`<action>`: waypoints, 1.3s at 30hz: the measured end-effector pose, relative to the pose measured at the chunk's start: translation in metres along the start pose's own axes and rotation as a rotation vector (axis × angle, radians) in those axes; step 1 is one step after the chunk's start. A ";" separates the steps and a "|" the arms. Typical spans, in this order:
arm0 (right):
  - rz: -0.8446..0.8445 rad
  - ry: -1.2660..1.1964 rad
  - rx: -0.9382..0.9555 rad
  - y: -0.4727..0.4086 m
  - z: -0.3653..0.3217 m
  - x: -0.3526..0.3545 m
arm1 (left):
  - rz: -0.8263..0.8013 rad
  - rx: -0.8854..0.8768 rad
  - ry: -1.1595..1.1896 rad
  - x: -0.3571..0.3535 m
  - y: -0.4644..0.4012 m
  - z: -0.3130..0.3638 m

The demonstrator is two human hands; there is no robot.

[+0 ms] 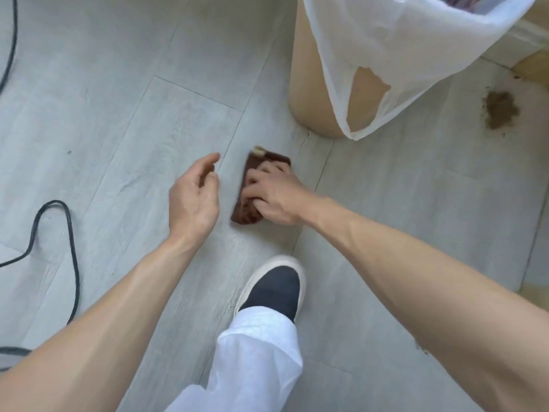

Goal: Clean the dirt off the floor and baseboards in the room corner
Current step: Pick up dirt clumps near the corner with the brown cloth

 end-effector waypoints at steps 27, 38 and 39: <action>0.331 -0.193 -0.500 0.315 0.129 -0.045 | -0.909 -1.442 -0.843 -0.219 0.195 0.109; 0.416 0.047 -0.391 0.320 0.141 -0.038 | -0.899 -1.546 -1.075 -0.208 0.186 0.148; 0.435 0.029 -0.417 0.328 0.141 -0.039 | -0.912 -1.580 -1.105 -0.204 0.183 0.158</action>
Point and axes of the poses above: each hand's wrist, its own y-axis away from the middle knuckle, its own x-axis out of the back of the hand, z = x × y, the point moved 7 cm from there along -y, towards the middle knuckle, and after that the axes turned 15 degrees about -y, right-handed, at the moved point
